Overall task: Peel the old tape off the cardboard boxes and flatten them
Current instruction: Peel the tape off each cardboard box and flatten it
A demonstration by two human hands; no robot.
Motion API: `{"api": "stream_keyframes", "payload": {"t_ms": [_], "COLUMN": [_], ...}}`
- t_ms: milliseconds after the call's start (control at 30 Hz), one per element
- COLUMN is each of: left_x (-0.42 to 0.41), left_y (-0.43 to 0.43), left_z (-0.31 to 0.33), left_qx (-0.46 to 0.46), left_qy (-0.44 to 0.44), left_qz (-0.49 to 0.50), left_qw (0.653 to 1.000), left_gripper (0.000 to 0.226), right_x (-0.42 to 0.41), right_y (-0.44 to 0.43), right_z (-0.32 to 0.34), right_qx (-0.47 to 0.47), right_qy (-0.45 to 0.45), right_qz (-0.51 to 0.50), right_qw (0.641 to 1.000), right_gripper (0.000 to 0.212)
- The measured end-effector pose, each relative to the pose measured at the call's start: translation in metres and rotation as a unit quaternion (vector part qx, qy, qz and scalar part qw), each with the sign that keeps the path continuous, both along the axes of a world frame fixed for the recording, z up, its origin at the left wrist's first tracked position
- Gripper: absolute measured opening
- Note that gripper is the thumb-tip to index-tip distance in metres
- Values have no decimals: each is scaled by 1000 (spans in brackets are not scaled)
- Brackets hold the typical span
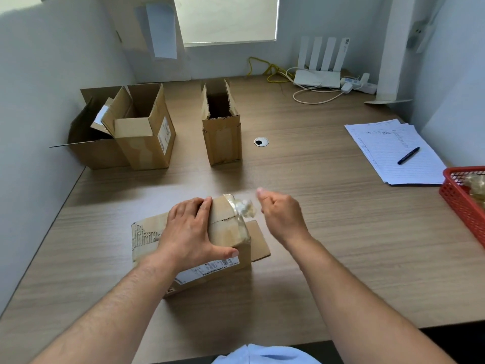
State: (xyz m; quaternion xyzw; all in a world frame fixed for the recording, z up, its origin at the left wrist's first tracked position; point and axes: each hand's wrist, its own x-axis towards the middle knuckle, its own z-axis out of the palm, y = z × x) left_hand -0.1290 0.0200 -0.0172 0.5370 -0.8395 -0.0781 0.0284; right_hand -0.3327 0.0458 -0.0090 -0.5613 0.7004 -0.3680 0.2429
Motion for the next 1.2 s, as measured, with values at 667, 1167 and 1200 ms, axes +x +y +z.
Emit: {"api": "stream_keyframes", "payload": {"t_ms": [667,1167,1200], "left_x": [20,20,21], "left_y": [33,24,23], "left_z": [-5,8,9], "left_qx": [-195,-133,-130], "left_qy": [39,-2,-4], "left_qz": [-156,-173,-166], "left_qw": [967,976,978], "left_gripper": [115,121,121], "right_x": [-14,-17,-18], "right_y": [-25,-28,-28], "right_z": [16,15,16], "right_qx": [133,143,143], "right_qy": [-295,-294,-287], "right_qz": [289,300,292], "right_qw": [901,896,901], "right_gripper": [23,15,16]}}
